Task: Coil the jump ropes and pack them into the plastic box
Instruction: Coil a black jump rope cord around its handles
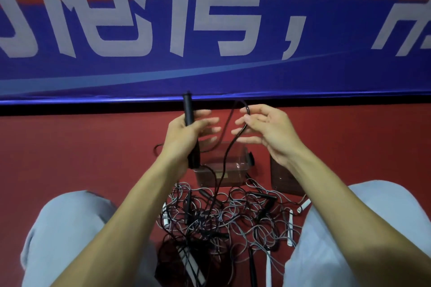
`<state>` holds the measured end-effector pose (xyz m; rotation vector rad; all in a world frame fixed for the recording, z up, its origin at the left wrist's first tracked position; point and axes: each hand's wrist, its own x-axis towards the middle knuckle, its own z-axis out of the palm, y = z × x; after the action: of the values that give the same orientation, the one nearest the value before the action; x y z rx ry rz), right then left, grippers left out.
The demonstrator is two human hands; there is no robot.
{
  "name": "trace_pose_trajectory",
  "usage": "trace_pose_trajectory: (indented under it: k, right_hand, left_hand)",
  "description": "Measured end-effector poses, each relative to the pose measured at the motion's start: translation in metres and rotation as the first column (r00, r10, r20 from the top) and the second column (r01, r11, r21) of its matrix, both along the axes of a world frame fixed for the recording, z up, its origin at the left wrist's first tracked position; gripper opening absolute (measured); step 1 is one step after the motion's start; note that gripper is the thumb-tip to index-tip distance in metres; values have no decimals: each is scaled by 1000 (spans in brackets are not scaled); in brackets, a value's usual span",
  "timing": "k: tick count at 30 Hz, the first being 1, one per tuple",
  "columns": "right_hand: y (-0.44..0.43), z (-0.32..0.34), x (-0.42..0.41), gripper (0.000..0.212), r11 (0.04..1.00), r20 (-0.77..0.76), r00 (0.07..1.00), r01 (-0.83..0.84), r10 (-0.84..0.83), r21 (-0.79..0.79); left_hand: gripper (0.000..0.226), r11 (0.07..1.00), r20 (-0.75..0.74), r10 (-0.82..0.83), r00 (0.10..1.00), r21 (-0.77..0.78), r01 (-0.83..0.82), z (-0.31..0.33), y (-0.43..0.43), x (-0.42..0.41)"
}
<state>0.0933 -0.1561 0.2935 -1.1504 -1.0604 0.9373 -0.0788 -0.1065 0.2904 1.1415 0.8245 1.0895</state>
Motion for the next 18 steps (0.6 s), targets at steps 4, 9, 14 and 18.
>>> trace_pose_trajectory:
  k: [4, 9, 14, 18]
  right_hand:
    - [-3, 15, 7, 13, 999, -300, 954, -12, 25, 45]
    - [-7, 24, 16, 12, 993, -561, 823, -29, 91, 119]
    - [-4, 19, 20, 20, 991, -663, 745, 15, 78, 133]
    - [-2, 18, 18, 22, 988, -666, 744, 56, 54, 143]
  left_hand:
    - [23, 945, -336, -17, 942, 303, 125, -7, -7, 7]
    - [17, 894, -392, -245, 887, 263, 363, -13, -16, 11]
    - [20, 869, -320, -390, 863, 180, 460, -13, -24, 15]
    - [9, 928, -245, -286, 927, 169, 331, -13, -22, 17]
